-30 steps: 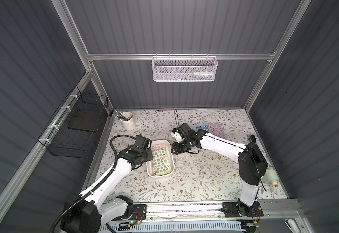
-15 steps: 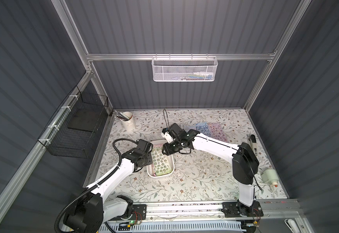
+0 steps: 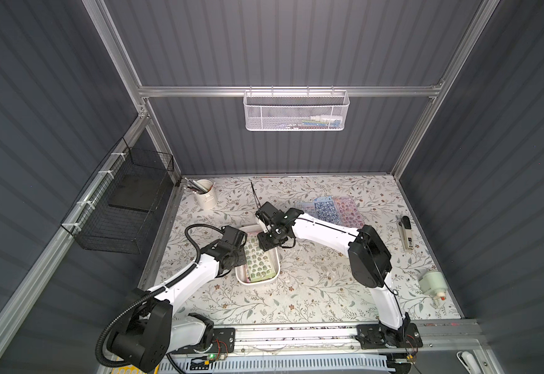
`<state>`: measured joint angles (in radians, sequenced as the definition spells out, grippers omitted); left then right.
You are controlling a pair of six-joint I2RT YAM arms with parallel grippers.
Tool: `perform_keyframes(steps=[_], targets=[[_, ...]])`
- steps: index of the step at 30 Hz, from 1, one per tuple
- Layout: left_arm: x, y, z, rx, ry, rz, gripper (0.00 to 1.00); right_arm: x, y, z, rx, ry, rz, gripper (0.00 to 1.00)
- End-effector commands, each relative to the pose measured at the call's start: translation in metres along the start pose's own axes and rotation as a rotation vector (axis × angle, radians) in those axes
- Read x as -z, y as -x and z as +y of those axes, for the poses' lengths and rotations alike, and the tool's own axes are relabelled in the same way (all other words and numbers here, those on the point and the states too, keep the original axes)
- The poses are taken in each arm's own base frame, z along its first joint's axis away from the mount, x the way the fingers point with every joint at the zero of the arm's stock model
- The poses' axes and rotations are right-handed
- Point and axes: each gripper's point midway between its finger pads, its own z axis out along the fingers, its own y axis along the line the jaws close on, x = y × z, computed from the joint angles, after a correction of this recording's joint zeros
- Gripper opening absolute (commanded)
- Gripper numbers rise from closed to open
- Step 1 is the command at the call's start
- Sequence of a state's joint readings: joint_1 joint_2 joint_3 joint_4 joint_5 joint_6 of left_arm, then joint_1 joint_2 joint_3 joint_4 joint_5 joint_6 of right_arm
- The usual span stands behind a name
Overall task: Take the stickers out of the storage box
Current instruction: Pick up the sticker from the storage box.
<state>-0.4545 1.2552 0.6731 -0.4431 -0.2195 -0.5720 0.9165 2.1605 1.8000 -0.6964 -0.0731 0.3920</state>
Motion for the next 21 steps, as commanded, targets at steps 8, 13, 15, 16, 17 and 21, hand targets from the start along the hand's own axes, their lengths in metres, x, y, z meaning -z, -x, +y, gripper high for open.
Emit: perform_keyframes(steps=[8, 13, 15, 16, 17, 21], targets=[[0.002, 0.003, -0.003, 0.022, -0.026, -0.025, 0.17, -0.021, -0.005, -0.006, 0.033, -0.098, 0.049, 0.48], [0.001, 0.001, -0.002, 0.02, -0.024, -0.023, 0.18, -0.026, -0.007, 0.001, 0.031, -0.06, 0.065, 0.5], [0.0, 0.001, -0.003, 0.021, -0.028, -0.024, 0.18, -0.029, -0.008, 0.003, 0.027, -0.044, 0.074, 0.52], [0.0, 0.002, -0.003, 0.021, -0.029, -0.024, 0.18, -0.03, -0.009, 0.005, 0.027, -0.036, 0.076, 0.52], [0.001, 0.002, -0.003, 0.023, -0.03, -0.026, 0.18, -0.031, -0.009, 0.005, 0.026, -0.029, 0.08, 0.53], [0.0, 0.002, -0.003, 0.025, -0.029, -0.024, 0.19, -0.032, -0.01, 0.012, 0.022, 0.005, 0.088, 0.57]])
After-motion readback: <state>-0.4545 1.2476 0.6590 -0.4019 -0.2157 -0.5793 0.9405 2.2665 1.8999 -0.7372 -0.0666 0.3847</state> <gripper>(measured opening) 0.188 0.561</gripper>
